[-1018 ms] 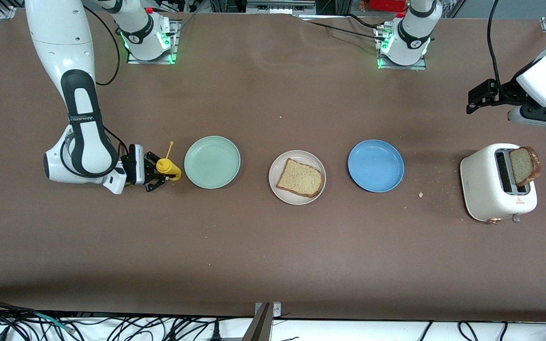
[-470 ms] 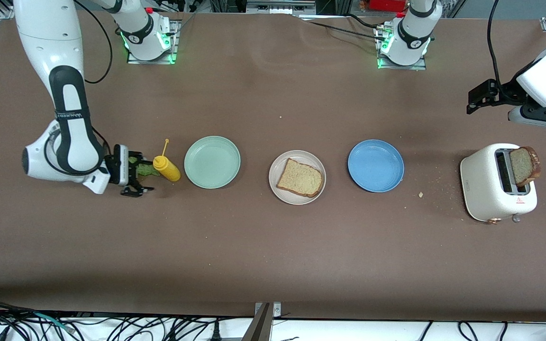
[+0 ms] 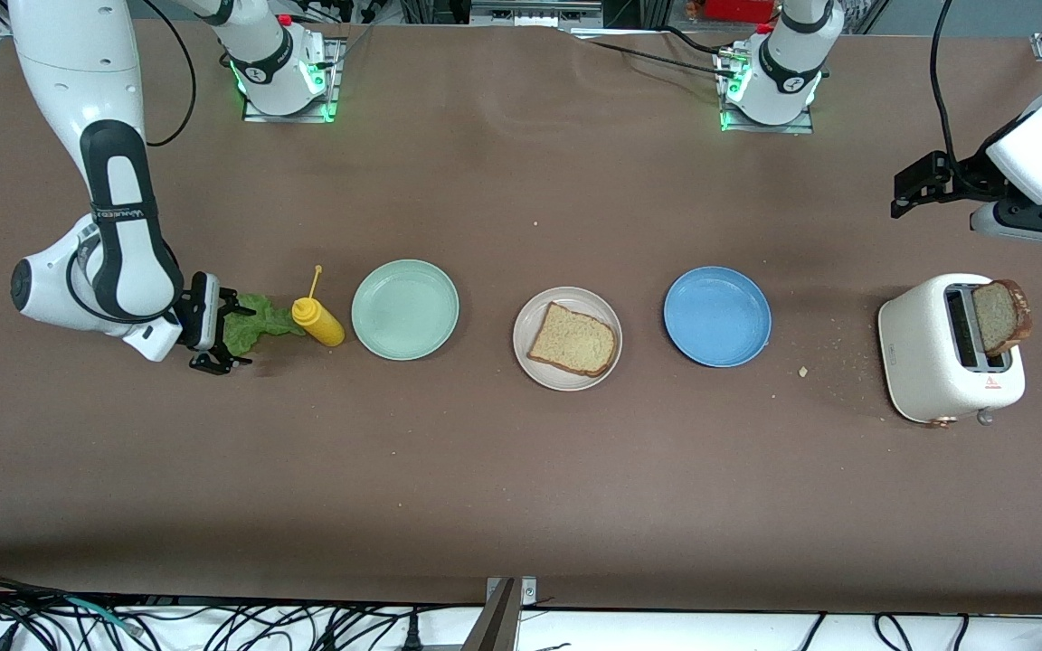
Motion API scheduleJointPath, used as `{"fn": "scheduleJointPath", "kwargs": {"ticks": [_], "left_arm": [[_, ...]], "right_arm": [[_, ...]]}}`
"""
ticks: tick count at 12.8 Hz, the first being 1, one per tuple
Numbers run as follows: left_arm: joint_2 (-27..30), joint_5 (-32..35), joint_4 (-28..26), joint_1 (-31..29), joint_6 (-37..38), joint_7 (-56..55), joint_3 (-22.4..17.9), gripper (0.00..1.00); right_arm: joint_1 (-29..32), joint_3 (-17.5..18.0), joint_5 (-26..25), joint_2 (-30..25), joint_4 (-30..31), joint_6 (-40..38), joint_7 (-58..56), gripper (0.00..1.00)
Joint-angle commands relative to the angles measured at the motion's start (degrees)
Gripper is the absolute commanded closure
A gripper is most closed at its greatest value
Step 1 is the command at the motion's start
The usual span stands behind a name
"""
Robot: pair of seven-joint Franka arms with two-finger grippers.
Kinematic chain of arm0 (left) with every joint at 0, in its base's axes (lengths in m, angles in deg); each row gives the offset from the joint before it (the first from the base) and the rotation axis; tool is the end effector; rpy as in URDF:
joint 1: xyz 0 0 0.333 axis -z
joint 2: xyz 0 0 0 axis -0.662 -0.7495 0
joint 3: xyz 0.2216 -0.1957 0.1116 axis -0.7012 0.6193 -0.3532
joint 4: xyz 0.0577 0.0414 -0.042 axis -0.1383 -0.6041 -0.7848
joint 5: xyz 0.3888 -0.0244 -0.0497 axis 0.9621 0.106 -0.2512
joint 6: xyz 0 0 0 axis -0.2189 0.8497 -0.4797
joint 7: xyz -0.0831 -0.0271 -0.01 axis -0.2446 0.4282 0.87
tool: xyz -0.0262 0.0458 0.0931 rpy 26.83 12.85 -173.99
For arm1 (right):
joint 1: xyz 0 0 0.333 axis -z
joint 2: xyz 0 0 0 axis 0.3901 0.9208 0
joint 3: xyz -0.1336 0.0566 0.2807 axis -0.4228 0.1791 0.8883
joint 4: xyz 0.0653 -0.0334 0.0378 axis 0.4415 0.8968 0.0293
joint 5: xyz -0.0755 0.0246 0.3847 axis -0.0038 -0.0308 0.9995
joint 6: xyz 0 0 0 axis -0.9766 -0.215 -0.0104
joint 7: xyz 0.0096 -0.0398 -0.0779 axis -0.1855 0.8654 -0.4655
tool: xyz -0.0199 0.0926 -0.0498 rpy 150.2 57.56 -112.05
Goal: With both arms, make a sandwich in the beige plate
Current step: 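Grasp the green lettuce leaf with the right gripper and lift it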
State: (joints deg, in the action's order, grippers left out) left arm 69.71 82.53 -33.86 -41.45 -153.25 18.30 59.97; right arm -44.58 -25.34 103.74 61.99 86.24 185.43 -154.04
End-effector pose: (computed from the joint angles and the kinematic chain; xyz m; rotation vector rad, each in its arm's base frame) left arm 0.5451 -0.0308 0.6038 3.1070 -0.2127 -0.1287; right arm 0.5763 -0.0456 0.1675 -1.9024 -2.0131 -0.3794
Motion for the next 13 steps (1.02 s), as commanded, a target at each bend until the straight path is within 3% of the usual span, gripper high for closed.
{"fn": "scheduleJointPath", "kwargs": {"ticks": [1, 2, 3, 7, 13], "left_arm": [[0.1, 0.6, 0.1, 0.0, -0.2, -0.1, -0.1, 0.0], [0.1, 0.6, 0.1, 0.0, -0.2, 0.0, -0.1, 0.0], [0.1, 0.6, 0.1, 0.0, -0.2, 0.0, -0.1, 0.0], [0.1, 0.6, 0.1, 0.0, -0.2, 0.0, -0.1, 0.0], [0.1, 0.6, 0.1, 0.0, -0.2, 0.0, -0.1, 0.0]], "right_arm": [[1.3, 0.4, -0.5, -1.0, 1.1, 0.8, -5.1, 0.47], [1.8, 0.3, -0.5, -1.2, 0.9, 0.5, -7.7, 0.91], [2.4, 0.3, -0.4, -1.3, 0.9, 0.1, -8.9, 1.0], [2.5, 0.3, -1.4, -4.6, -1.1, -0.1, -8.7, 1.0], [2.5, 0.4, -12.3, -13.5, -2.0, -2.0, 1.4, 1.0]]}}
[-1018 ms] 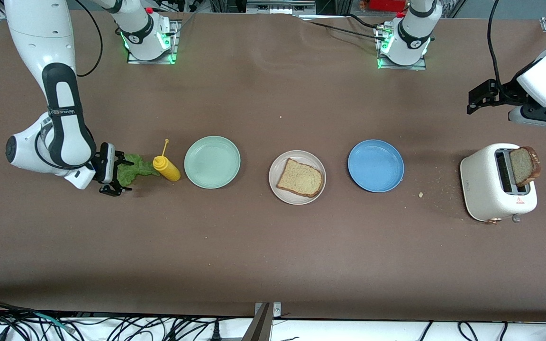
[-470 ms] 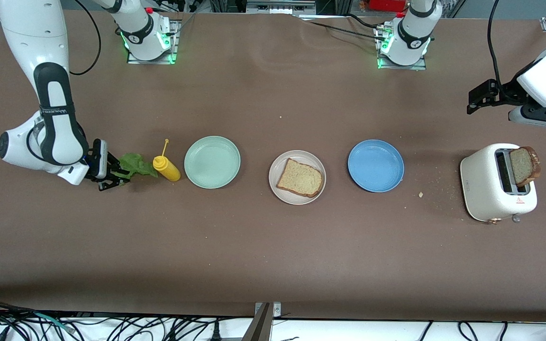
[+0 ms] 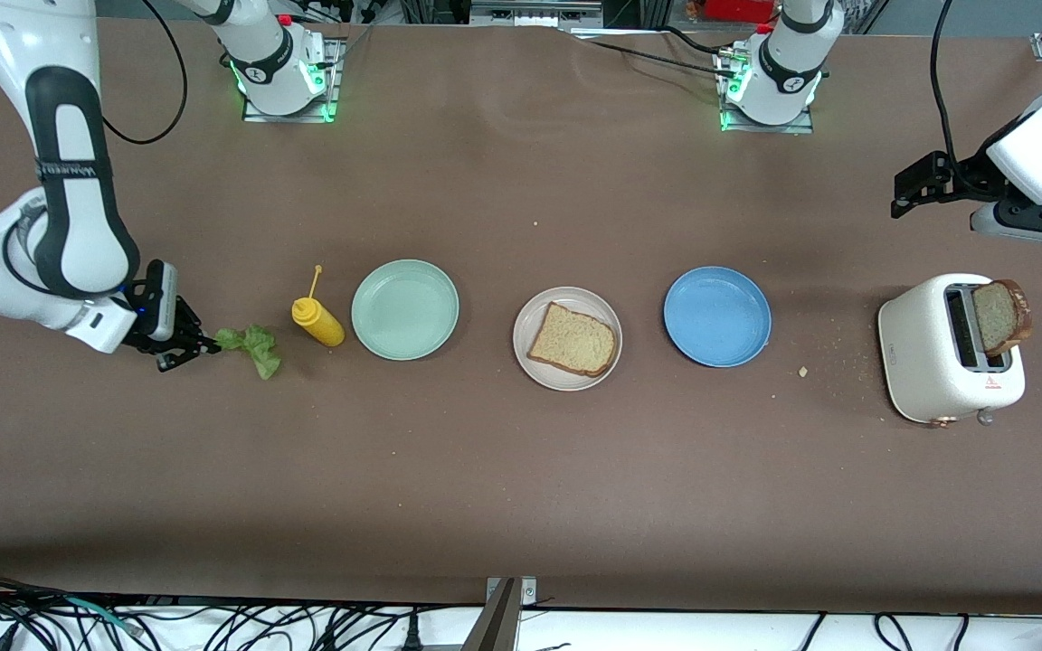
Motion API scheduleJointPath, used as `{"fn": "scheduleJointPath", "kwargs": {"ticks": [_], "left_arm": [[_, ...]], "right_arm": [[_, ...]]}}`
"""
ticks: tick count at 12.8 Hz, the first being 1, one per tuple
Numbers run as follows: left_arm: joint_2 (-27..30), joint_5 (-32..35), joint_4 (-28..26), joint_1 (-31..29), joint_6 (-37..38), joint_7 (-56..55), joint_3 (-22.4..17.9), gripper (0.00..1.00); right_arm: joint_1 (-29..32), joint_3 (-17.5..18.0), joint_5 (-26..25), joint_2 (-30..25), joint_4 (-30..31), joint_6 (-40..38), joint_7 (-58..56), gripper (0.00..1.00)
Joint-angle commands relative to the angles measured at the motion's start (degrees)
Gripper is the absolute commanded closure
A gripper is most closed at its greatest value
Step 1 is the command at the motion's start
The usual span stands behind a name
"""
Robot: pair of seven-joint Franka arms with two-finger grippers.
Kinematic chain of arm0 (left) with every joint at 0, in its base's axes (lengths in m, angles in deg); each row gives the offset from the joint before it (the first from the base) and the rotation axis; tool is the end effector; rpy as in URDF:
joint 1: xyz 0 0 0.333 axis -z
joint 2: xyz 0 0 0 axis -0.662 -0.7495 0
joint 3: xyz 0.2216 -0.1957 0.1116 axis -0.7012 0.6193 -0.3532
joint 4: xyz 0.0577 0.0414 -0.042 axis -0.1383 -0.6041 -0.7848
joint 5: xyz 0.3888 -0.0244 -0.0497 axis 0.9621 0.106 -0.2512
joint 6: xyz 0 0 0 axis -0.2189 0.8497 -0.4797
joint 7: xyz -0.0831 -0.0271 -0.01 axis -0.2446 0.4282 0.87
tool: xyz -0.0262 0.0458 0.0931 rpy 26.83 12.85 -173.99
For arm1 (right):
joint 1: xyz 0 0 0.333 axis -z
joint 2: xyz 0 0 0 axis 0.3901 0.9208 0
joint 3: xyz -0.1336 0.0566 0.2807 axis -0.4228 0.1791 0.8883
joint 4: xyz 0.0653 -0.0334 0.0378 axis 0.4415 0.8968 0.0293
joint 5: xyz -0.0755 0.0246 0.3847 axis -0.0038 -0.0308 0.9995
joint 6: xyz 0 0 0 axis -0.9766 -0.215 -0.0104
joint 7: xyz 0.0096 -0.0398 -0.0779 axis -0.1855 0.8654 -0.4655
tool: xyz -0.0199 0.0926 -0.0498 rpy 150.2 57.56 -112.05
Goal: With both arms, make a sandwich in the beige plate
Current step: 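Grasp the green lettuce leaf with the right gripper and lift it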
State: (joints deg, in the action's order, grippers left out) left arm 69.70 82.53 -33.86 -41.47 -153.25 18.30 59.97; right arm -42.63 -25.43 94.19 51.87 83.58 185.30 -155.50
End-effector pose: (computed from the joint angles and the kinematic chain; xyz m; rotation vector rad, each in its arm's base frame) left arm 0.5451 -0.0306 0.6037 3.1070 -0.2121 -0.1290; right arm 0.6055 -0.0612 0.2776 -1.8175 -2.2592 -0.4891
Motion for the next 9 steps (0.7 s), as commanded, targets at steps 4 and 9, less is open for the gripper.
{"fn": "scheduleJointPath", "kwargs": {"ticks": [4, 9], "left_arm": [[0.2, 0.6, 0.1, 0.0, -0.2, 0.0, 0.0, 0.0], [0.2, 0.6, 0.1, 0.0, -0.2, 0.0, 0.0, 0.0]], "right_arm": [[0.4, 1.9, -13.5, -13.6, 0.3, -8.4, 17.7, 1.0], [-0.7, 9.1, -20.0, -22.9, -0.8, -15.4, 41.6, 1.0]]}}
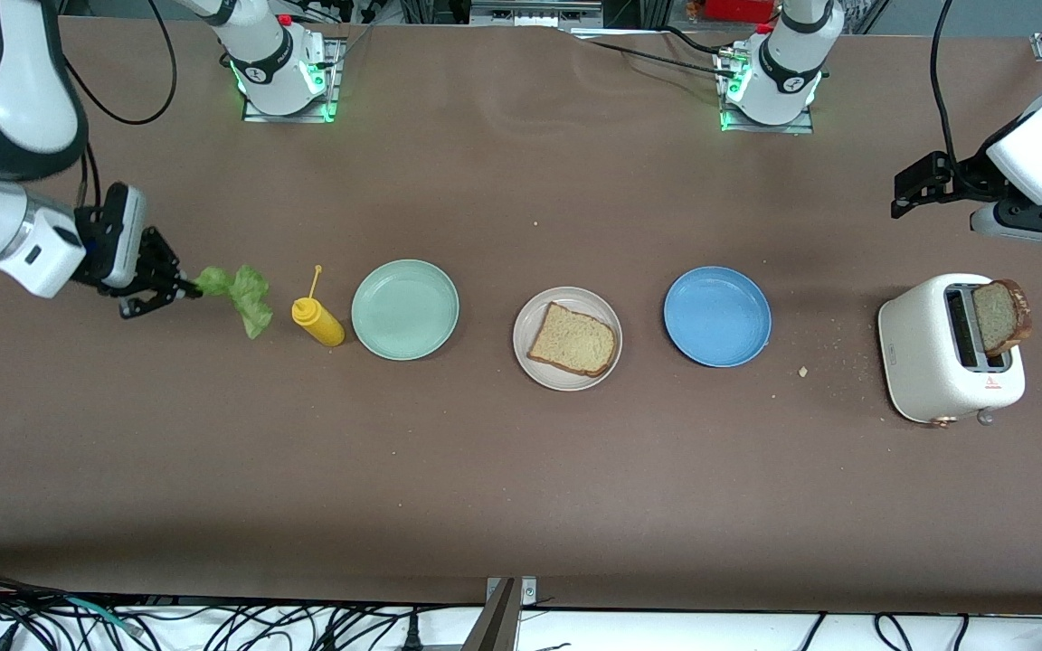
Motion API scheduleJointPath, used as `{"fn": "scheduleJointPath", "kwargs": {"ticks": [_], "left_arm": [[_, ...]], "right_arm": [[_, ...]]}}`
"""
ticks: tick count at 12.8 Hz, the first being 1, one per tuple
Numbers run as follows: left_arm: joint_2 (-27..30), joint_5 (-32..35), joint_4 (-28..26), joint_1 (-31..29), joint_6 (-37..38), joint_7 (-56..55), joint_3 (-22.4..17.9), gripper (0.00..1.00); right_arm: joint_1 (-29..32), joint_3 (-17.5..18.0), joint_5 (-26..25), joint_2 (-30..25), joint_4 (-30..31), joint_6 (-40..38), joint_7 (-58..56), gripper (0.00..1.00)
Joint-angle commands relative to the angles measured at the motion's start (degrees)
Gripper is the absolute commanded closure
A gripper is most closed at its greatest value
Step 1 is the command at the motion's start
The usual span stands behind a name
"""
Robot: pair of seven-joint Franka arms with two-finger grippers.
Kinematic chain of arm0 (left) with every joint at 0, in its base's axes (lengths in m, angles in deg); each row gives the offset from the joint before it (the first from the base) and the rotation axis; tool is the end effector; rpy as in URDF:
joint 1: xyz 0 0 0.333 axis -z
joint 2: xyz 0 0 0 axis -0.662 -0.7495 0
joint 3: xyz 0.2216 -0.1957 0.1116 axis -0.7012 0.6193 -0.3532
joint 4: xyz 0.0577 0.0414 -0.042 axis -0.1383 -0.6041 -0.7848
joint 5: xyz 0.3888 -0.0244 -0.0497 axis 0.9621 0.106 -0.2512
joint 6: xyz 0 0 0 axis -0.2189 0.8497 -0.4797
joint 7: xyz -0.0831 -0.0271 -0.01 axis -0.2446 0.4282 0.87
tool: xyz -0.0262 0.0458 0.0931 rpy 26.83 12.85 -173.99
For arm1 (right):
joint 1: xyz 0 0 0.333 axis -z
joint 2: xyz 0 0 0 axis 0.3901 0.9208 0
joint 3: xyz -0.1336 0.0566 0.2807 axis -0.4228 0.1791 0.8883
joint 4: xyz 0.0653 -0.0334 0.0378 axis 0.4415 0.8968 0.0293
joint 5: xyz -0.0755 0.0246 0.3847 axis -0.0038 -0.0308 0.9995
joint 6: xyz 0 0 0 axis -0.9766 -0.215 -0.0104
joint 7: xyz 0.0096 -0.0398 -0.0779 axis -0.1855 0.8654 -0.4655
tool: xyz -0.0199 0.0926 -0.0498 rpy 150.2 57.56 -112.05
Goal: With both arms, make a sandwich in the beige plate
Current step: 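Grasp the green lettuce leaf with the right gripper and lift it, then carry the lettuce leaf with the right gripper over the beige plate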
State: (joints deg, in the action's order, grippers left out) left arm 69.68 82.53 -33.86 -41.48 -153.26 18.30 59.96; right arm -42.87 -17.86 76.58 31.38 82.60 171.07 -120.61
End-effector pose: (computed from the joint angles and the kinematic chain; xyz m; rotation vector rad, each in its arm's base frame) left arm 0.5452 -0.0304 0.6036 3.1070 -0.2116 -0.1292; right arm 0.5714 0.0171 0.4531 -1.9850 -2.0232 -0.3758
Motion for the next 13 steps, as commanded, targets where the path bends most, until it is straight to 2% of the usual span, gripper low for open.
{"fn": "scheduleJointPath", "kwargs": {"ticks": [1, 5, 8, 10, 13], "left_arm": [[0.2, 0.6, 0.1, 0.0, -0.2, 0.0, 0.0, 0.0], [0.2, 0.6, 0.1, 0.0, -0.2, 0.0, 0.0, 0.0], [0.2, 0.6, 0.1, 0.0, -0.2, 0.0, 0.0, 0.0], [0.2, 0.6, 0.1, 0.0, -0.2, 0.0, 0.0, 0.0], [0.2, 0.6, 0.1, -0.1, -0.2, 0.0, 0.0, 0.0]], "right_arm": [[-3.3, 1.5, -2.0, -2.4, -0.3, -1.2, 10.1, 1.0], [-17.0, 1.5, -1.9, 2.9, -4.4, 2.1, 35.9, 1.0], [-24.2, 1.4, 0.1, 13.2, -15.8, 3.7, 50.3, 1.0], [-27.7, 1.2, 4.0, 21.1, -24.2, 5.0, 63.1, 1.0], [-32.4, 0.5, 21.1, 33.4, -31.2, 16.7, 73.6, 1.0]]}}
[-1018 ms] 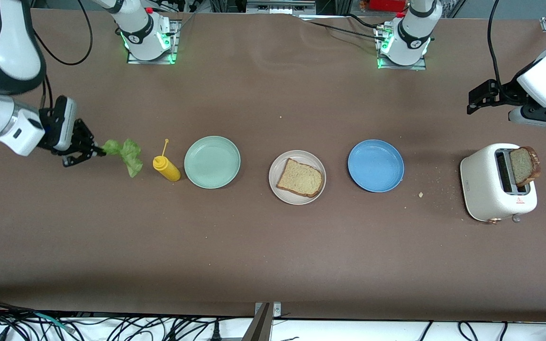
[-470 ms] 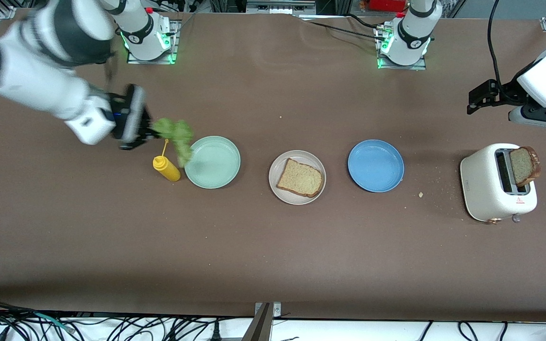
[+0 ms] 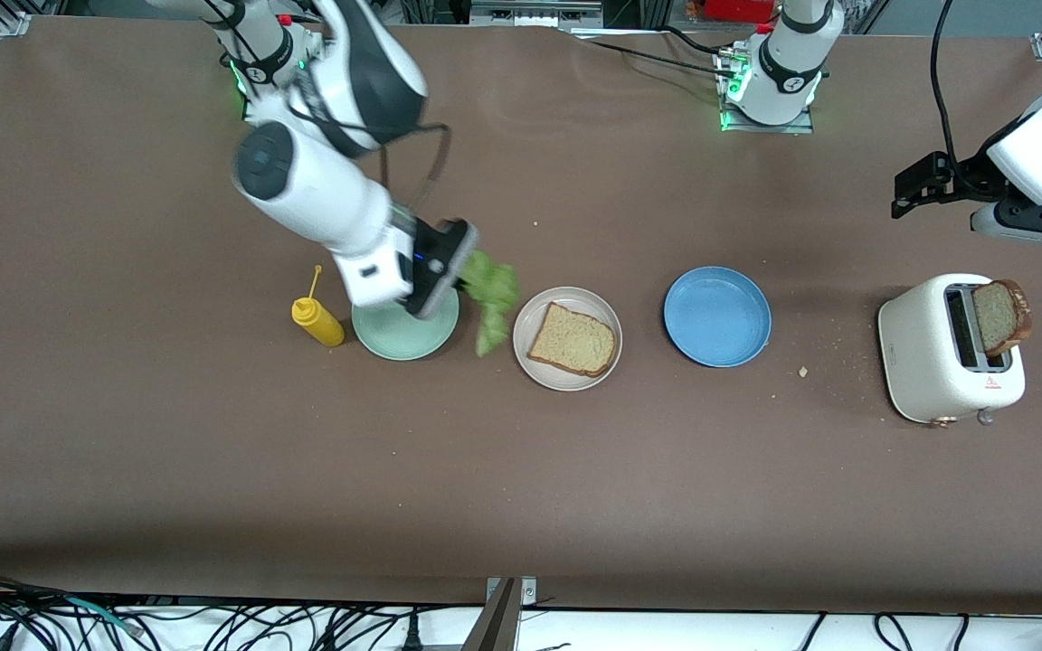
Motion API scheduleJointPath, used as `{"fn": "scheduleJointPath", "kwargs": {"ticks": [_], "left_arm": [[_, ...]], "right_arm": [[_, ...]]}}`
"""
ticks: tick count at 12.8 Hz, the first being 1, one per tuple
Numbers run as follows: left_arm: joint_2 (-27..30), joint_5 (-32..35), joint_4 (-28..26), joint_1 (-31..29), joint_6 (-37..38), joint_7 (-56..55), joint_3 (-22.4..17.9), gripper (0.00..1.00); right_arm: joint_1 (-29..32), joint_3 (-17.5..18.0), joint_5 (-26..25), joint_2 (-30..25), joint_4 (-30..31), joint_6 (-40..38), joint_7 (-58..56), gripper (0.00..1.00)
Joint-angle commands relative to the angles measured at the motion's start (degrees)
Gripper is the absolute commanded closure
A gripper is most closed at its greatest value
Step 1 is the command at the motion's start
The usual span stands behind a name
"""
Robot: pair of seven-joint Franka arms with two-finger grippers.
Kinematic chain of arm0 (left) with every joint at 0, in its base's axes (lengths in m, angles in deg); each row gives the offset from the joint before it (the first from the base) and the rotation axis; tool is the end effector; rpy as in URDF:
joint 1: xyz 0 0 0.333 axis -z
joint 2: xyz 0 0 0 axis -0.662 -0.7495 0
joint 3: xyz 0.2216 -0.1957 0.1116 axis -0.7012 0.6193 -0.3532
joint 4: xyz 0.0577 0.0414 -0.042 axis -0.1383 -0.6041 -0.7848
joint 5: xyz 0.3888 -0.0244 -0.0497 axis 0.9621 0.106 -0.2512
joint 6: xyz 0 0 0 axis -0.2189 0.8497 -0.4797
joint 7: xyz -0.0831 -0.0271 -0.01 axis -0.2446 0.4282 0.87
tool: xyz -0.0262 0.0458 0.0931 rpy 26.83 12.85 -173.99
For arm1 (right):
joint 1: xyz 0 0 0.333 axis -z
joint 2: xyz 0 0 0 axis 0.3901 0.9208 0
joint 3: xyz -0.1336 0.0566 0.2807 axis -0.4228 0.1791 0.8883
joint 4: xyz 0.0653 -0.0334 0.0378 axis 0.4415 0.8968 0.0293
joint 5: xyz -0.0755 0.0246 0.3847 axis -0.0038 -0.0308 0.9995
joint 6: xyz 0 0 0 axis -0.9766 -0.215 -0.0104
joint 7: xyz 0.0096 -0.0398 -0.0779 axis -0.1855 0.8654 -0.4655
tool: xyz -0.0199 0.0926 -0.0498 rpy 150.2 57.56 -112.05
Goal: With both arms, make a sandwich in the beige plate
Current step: 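Carry the lettuce leaf with the right gripper over the beige plate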
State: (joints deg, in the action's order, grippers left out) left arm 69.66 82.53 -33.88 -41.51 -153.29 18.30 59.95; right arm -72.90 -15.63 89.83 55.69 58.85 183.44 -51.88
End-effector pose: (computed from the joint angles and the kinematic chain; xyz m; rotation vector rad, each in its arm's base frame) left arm 0.5454 -0.0300 0.6033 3.1070 -0.2105 -0.1295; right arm 0.5751 0.4170 0.4097 -2.4574 -1.1146 -0.2469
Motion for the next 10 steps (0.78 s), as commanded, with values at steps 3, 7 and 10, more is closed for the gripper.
{"fn": "scheduleJointPath", "kwargs": {"ticks": [3, 7, 10], "left_arm": [[0.2, 0.6, 0.1, 0.0, -0.1, 0.0, 0.0, 0.0], [0.2, 0.6, 0.1, 0.0, -0.1, 0.0, 0.0, 0.0], [0.2, 0.6, 0.1, 0.0, -0.1, 0.0, -0.1, 0.0]], "right_arm": [[-5.9, -2.5, 12.2, 17.8, -9.4, 17.7, 7.2, 1.0], [-8.8, -1.5, 21.4, 20.2, -9.4, 25.2, 8.5, 1.0], [-9.6, 0.1, 21.5, 19.4, -8.4, 25.6, 8.5, 1.0]]}}
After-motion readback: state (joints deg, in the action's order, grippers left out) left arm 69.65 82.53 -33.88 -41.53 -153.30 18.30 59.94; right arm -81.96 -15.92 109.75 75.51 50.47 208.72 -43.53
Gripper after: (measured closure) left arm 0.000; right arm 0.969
